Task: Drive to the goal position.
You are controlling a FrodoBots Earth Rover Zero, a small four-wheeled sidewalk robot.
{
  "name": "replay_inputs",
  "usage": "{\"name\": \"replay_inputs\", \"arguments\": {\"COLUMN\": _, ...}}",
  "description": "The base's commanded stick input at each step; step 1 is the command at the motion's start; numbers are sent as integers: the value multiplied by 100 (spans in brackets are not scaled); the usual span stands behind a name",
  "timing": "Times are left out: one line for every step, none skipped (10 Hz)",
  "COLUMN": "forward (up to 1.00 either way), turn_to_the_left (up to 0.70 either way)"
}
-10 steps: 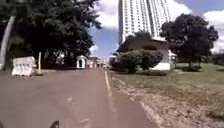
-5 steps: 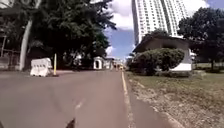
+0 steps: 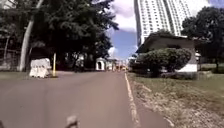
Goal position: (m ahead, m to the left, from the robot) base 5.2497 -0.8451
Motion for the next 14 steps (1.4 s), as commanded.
{"name": "replay_inputs", "arguments": {"forward": 70, "turn_to_the_left": 0}}
{"name": "replay_inputs", "arguments": {"forward": 70, "turn_to_the_left": 0}}
{"name": "replay_inputs", "arguments": {"forward": 70, "turn_to_the_left": 0}}
{"name": "replay_inputs", "arguments": {"forward": 70, "turn_to_the_left": 0}}
{"name": "replay_inputs", "arguments": {"forward": 70, "turn_to_the_left": 0}}
{"name": "replay_inputs", "arguments": {"forward": 70, "turn_to_the_left": 0}}
{"name": "replay_inputs", "arguments": {"forward": 70, "turn_to_the_left": 0}}
{"name": "replay_inputs", "arguments": {"forward": 70, "turn_to_the_left": 0}}
{"name": "replay_inputs", "arguments": {"forward": 70, "turn_to_the_left": 0}}
{"name": "replay_inputs", "arguments": {"forward": 70, "turn_to_the_left": 0}}
{"name": "replay_inputs", "arguments": {"forward": 70, "turn_to_the_left": 0}}
{"name": "replay_inputs", "arguments": {"forward": 70, "turn_to_the_left": 0}}
{"name": "replay_inputs", "arguments": {"forward": 70, "turn_to_the_left": 0}}
{"name": "replay_inputs", "arguments": {"forward": 70, "turn_to_the_left": 0}}
